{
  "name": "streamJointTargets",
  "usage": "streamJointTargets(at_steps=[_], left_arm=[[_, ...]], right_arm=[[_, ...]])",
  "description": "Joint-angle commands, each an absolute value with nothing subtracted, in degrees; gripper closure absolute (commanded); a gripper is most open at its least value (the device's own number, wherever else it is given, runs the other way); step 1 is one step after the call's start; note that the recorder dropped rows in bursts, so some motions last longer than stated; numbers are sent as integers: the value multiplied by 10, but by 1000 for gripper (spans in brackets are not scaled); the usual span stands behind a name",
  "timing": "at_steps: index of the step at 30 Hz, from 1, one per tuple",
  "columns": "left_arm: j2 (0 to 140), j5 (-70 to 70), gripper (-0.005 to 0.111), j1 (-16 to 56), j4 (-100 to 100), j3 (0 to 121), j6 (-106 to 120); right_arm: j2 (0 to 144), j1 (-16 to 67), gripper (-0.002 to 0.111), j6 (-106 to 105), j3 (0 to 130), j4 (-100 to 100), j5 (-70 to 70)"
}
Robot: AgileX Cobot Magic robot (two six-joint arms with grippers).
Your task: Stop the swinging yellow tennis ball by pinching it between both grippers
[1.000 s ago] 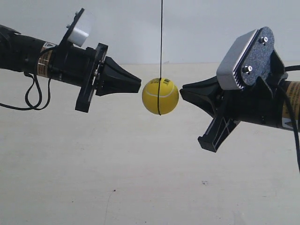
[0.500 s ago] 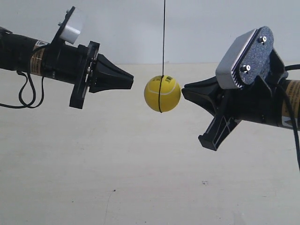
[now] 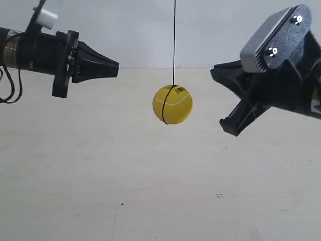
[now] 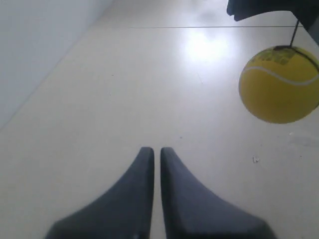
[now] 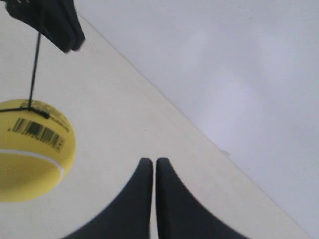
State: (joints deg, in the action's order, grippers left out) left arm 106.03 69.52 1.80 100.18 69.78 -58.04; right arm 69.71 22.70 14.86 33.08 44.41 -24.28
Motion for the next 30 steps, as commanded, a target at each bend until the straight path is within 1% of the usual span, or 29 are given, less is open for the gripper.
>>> streamJointTargets(at_steps=[1,6,8,13,18,22,25,28,30], left_arm=[[994,700,102,6,996,701,-621],[852,700,102,6,999,700,-676],[808,692,102,6,999,699,-697],[693,608,102,6,999,688,-748],[544,475,102,6,999,625,-769],[441,388,102,6,999,564,-769],[364,324,102,6,993,517,-770],[299,281,102,6,981,476,-770],[265,272,102,6,979,449,-773]], right_arm=[[629,223,108,123,346,410,-185],[496,223,108,123,349,400,-147],[464,223,108,112,349,380,-133],[385,223,108,96,349,353,-123],[322,223,108,63,349,300,-122],[286,223,108,-47,349,159,-122],[271,223,108,-179,347,32,-122],[264,223,108,-316,342,-106,-116],[261,223,108,-395,325,-203,-137]])
